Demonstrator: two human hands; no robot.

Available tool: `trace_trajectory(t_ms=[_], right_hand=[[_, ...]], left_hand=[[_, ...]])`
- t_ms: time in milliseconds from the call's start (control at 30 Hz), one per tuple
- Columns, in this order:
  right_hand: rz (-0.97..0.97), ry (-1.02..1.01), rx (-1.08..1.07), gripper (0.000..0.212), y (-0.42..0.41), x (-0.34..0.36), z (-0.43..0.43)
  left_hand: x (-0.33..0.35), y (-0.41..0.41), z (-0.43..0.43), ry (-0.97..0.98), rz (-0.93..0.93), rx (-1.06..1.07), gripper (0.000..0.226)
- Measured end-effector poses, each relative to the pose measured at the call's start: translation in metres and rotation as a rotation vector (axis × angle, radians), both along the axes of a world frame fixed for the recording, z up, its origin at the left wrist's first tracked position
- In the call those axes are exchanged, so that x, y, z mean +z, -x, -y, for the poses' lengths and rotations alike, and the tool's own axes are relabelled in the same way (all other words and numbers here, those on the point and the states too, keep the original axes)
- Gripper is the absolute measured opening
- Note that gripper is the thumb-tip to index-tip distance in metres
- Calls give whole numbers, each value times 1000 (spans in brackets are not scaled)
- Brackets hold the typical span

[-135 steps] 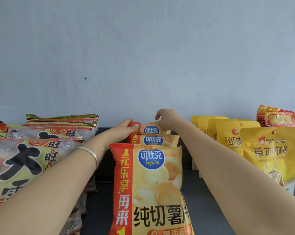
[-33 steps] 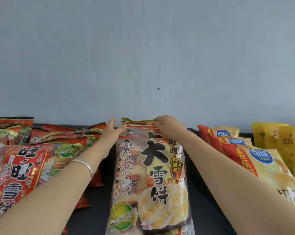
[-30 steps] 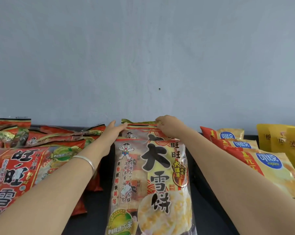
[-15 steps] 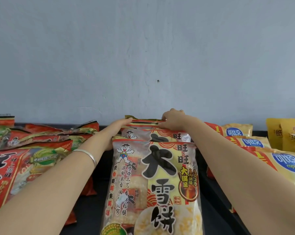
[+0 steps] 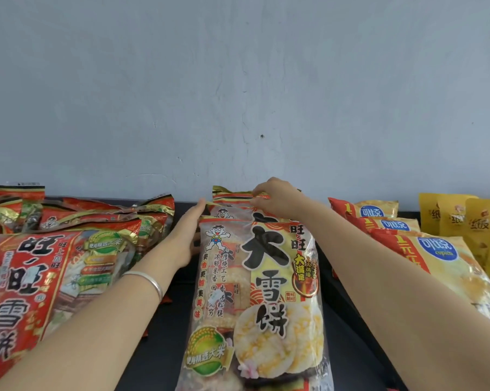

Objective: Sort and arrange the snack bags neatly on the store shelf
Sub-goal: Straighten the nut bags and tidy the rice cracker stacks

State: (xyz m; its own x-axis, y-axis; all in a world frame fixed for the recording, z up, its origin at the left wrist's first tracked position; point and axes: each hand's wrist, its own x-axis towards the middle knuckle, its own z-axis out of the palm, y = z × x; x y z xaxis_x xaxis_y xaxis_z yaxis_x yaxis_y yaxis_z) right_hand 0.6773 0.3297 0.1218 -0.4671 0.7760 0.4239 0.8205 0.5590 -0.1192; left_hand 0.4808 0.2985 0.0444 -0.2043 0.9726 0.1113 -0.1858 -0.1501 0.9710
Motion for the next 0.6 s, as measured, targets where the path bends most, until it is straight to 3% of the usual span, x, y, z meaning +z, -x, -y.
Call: trace_trajectory(t_ms=[133,267,400,600], right_hand=[[-1,-41,-27,35,9,-17,31],[-20,-219,-223,40,15,-41,60],[16,-291,-315,56,19,-66,73],[41,-249,-262,50,0,-69,63]], left_hand=[[-15,-10,27,-59,-82,-104,52],[-34,-23,51,-85,-63,-167,51],[-49,-35,67,-90,-37,-89,58],[-52,-54,67,-93,-61,5,66]])
